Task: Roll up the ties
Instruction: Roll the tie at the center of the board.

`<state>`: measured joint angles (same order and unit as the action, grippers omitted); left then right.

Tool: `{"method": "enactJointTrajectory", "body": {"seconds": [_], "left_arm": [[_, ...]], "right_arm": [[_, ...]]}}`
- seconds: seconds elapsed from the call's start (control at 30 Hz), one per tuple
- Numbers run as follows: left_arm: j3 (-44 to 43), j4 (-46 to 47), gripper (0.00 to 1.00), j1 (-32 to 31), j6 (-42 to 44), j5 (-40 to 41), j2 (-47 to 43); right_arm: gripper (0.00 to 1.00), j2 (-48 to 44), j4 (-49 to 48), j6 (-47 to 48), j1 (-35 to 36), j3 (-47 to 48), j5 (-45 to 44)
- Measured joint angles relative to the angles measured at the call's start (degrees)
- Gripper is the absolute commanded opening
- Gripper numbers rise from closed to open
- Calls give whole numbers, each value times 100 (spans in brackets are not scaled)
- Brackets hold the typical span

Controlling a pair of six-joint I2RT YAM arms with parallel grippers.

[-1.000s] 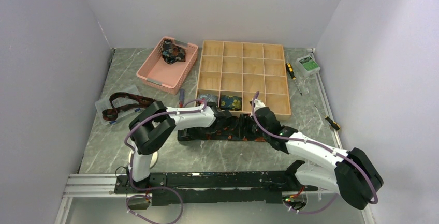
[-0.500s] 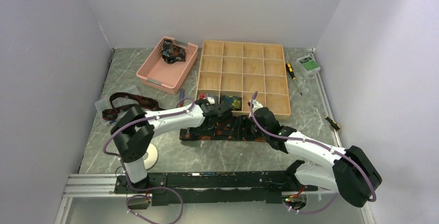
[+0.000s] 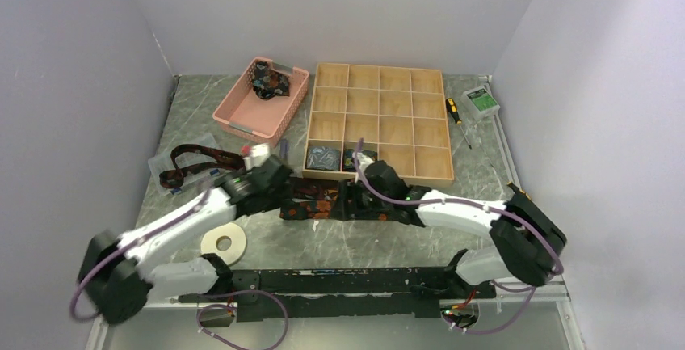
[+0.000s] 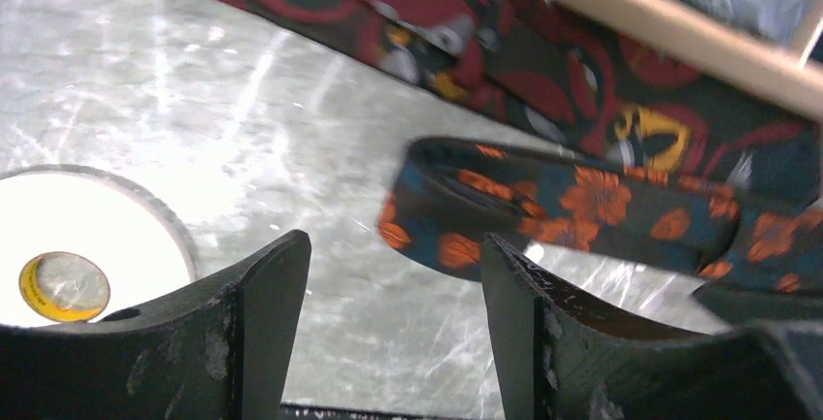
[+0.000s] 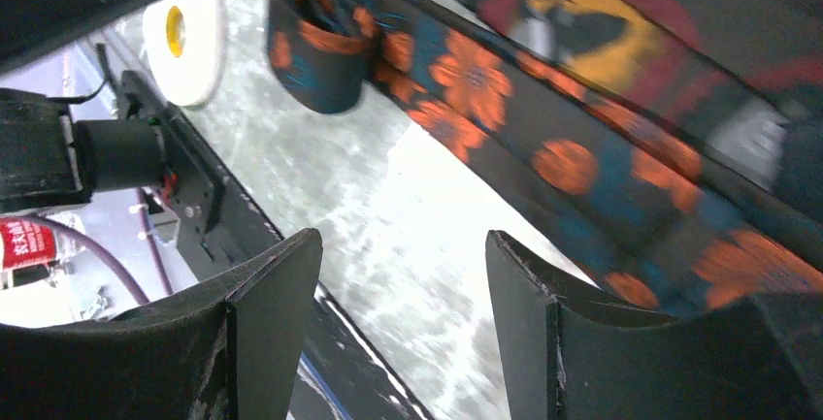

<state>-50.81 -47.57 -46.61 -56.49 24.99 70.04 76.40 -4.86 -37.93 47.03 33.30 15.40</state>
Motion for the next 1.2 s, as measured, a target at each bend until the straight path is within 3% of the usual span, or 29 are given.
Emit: {"method": "enactJointTrajectory", "body": {"seconds": [0.17,0.33,0.57,0.8,1.2], "left_arm": [[1541,964,73,1290,214,-603,-2072],[2282,1550,73,1923,402,-1327,-2892],[2455,2068,73,2223,544,-1971,-2697],[2754,2459,72,2260,542,-2227,-2500],[2918,2946,72,2304,625,-2485,-2205]], "right_arm": [[65,870,-98,-20,507,866,-50],[61,1803,7,2,732,1805,-188],[58,2494,168,9,782,2258,-197],[44,2791,297,15,761,2468,-197],[38,2822,341,-4,470,2459,-227]]}}
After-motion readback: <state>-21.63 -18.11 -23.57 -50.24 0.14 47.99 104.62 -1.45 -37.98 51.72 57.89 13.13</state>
